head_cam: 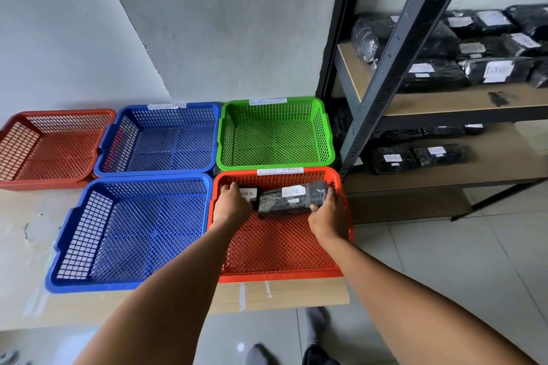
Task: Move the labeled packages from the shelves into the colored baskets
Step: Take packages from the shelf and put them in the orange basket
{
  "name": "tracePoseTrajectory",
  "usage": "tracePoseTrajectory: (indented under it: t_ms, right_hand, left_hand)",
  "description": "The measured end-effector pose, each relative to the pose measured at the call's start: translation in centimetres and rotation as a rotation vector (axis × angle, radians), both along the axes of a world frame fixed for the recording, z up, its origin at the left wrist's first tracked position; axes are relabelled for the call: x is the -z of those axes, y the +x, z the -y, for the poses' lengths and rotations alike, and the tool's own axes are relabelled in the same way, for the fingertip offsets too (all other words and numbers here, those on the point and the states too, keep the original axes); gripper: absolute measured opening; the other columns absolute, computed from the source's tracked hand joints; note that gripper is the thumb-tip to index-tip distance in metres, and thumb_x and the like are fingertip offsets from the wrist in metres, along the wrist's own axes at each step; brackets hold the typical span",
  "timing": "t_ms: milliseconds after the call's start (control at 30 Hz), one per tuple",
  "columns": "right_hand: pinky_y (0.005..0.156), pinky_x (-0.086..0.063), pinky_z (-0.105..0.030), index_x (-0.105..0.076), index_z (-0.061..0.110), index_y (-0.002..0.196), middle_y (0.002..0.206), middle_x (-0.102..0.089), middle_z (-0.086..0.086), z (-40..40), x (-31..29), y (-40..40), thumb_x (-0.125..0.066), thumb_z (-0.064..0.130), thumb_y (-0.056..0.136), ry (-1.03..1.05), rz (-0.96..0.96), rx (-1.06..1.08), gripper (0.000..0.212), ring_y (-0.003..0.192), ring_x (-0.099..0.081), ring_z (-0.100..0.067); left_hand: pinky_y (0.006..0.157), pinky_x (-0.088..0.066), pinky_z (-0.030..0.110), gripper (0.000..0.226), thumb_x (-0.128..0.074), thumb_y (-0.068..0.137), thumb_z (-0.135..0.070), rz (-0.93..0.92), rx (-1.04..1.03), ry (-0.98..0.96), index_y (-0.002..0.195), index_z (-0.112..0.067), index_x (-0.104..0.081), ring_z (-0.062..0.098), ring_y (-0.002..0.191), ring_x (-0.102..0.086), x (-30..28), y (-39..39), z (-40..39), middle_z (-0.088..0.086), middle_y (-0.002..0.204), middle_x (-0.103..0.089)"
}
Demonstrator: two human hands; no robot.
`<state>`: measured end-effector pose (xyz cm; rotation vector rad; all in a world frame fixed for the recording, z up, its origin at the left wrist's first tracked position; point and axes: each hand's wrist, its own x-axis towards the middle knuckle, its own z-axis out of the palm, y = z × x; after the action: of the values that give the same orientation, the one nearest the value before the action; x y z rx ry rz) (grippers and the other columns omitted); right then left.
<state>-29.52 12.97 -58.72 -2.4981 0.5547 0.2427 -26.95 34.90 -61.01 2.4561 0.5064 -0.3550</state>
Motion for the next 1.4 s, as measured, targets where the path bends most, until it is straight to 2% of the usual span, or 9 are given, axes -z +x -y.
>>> tracePoseTrajectory:
  t_ms: [100,200,333,500,633,833,1100,1200,1400]
  right_hand:
    - [0.093,-0.049,-0.038,-0.024,0.009,0.157,0.158,-0.032,-0.012,-0.2,0.2,-0.2,-0.058,0.017,0.098,-0.031,0.003,-0.004,0.068,0.131,-0.049,-0.031]
    - [0.079,-0.054,-0.039,-0.041,0.012,0.144,0.146,-0.041,-0.014,-0.7,0.4,-0.7,-0.064,0.015,0.092,-0.027,0.066,0.035,0.057,0.116,-0.058,-0.033]
    - [0.073,-0.048,-0.032,-0.062,0.010,0.109,0.114,-0.065,-0.010,-1.8,0.7,-1.6,-0.064,0.025,0.092,-0.016,-0.010,0.056,0.024,0.102,-0.064,-0.031]
    - [0.079,-0.059,-0.035,-0.071,0.005,0.098,0.098,-0.073,-0.013,-2.2,2.6,-1.3,-0.067,0.019,0.089,0.457,-0.175,0.351,0.017,0.089,-0.071,-0.031]
    - [0.071,-0.060,-0.046,-0.060,0.013,0.072,0.084,-0.071,-0.014,-1.7,3.5,-0.6,-0.061,0.007,0.084,0.619,-0.163,0.454,0.014,0.076,-0.070,-0.033]
    - [0.068,-0.050,-0.037,-0.061,-0.009,0.105,0.085,-0.064,-0.015,-1.5,2.5,-0.4,-0.057,0.001,0.089,0.745,-0.182,0.451,0.019,0.077,-0.061,-0.029]
    - [0.066,-0.049,-0.035,-0.064,0.001,0.098,0.098,-0.070,-0.019,-1.3,2.7,-0.8,-0.059,0.004,0.092,0.784,-0.194,0.420,0.008,0.082,-0.062,-0.027]
    - [0.089,-0.055,-0.054,-0.064,0.005,0.100,0.116,-0.067,-0.023,-1.3,2.0,-0.8,-0.058,0.005,0.093,0.765,-0.210,0.423,0.009,0.108,-0.067,-0.040]
    - [0.090,-0.058,-0.045,-0.061,0.021,0.083,0.093,-0.069,-0.005,-0.7,0.3,-0.9,-0.059,0.012,0.094,0.759,-0.228,0.398,0.014,0.101,-0.068,-0.028]
  left_hand:
    - [0.089,-0.057,0.046,0.045,-0.071,0.083,-0.017,0.091,0.145,0.126,0.124,-0.011,-0.053,0.030,0.102,-0.062,0.0,-1.0,-0.2,0.010,0.128,-0.050]
    - [0.084,-0.056,0.045,0.042,-0.064,0.083,-0.008,0.195,0.157,0.255,0.123,-0.008,-0.051,0.033,0.106,-0.056,0.1,-2.4,-0.1,0.014,0.125,-0.050]
    - [0.068,-0.058,0.039,0.020,-0.065,0.089,-0.028,0.192,0.115,0.175,0.101,-0.012,-0.059,0.022,0.078,-0.065,0.6,-4.4,1.1,0.006,0.095,-0.067]
    - [0.066,-0.062,0.034,0.038,-0.070,0.081,-0.058,0.028,0.068,-0.118,0.098,-0.024,-0.068,0.009,0.070,-0.069,2.4,-5.7,3.2,-0.010,0.085,-0.073]
    - [0.070,-0.062,0.037,0.021,-0.068,0.088,-0.040,0.021,0.025,-0.092,0.100,-0.023,-0.069,0.012,0.073,-0.069,2.6,-5.2,4.1,-0.006,0.089,-0.074]
    - [0.076,-0.060,0.037,0.020,-0.064,0.094,-0.030,0.043,-0.003,-0.047,0.108,-0.018,-0.070,0.017,0.078,-0.068,2.5,-3.8,3.6,0.000,0.094,-0.075]
    - [0.079,-0.060,0.038,0.026,-0.063,0.092,-0.026,0.013,-0.004,-0.028,0.115,-0.018,-0.070,0.022,0.084,-0.069,2.1,-3.3,2.7,0.004,0.099,-0.075]
    - [0.075,-0.061,0.040,0.024,-0.062,0.091,-0.026,-0.001,0.012,-0.044,0.112,-0.019,-0.071,0.021,0.079,-0.070,1.9,-3.4,2.4,0.002,0.095,-0.075]
    - [0.070,-0.062,0.037,0.013,-0.060,0.091,-0.023,-0.017,0.047,-0.030,0.097,-0.020,-0.071,0.018,0.072,-0.069,0.1,-3.8,2.4,-0.001,0.089,-0.073]
